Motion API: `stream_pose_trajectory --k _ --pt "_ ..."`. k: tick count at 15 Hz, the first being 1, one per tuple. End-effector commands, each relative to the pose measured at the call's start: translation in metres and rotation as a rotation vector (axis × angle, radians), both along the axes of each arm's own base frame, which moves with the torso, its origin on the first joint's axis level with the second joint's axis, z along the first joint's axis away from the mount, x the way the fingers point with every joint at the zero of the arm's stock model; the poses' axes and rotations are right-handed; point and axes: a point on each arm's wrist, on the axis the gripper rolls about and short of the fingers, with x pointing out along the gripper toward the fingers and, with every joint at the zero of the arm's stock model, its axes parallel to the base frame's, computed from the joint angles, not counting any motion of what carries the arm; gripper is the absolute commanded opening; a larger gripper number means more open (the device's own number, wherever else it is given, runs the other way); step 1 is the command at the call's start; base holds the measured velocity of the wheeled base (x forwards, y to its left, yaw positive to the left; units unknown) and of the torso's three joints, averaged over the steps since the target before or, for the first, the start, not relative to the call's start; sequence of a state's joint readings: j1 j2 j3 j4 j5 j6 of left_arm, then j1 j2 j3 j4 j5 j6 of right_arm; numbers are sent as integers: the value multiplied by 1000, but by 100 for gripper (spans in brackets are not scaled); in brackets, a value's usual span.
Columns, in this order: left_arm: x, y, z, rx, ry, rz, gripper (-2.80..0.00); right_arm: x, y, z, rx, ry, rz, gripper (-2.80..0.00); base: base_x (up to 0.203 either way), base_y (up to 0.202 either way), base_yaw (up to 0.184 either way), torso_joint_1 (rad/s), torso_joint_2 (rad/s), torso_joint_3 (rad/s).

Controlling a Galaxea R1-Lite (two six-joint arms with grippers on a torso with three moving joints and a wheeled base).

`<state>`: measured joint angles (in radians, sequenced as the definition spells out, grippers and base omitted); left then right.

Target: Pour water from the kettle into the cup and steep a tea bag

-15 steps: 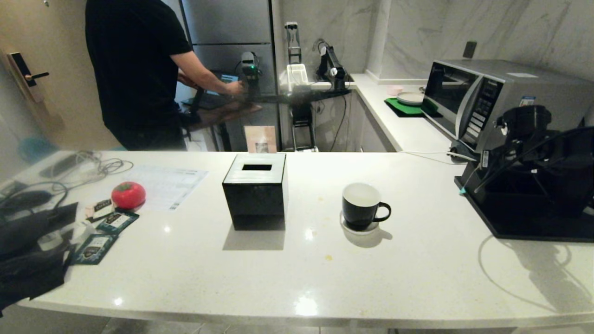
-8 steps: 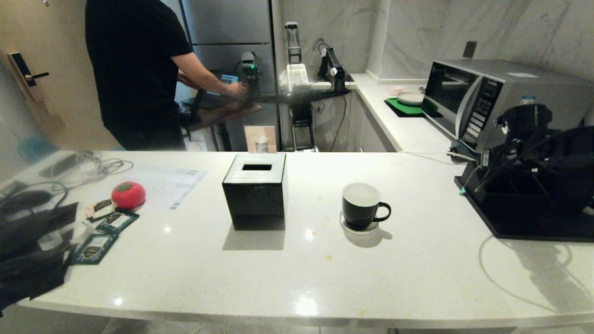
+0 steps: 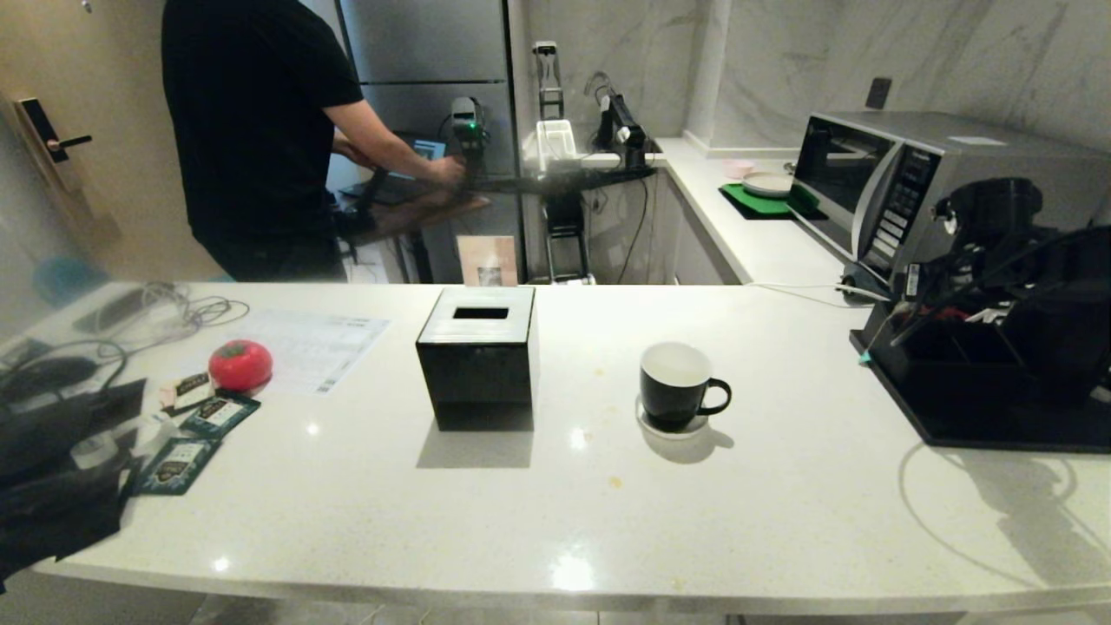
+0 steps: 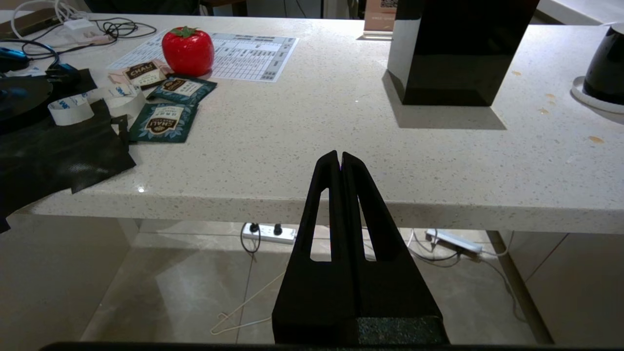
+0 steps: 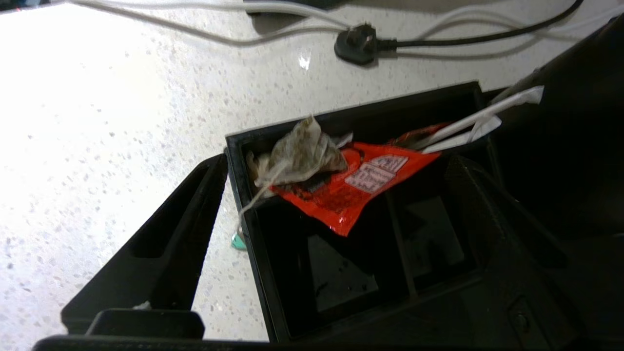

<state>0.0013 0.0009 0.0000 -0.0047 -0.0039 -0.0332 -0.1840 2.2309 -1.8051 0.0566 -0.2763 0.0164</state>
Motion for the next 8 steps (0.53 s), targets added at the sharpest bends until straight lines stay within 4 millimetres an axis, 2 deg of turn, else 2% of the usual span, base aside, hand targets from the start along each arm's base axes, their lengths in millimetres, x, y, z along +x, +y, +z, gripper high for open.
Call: stream_pose_trajectory --k 1,8 --pt "0 0 0 -1 0 0 -280 2 1 4 -1 -16 3 0 0 0 0 0 0 0" --pt "0 0 0 -1 1 0 -280 16 -1 -3 -10 -22 19 0 0 0 0 0 0 0"
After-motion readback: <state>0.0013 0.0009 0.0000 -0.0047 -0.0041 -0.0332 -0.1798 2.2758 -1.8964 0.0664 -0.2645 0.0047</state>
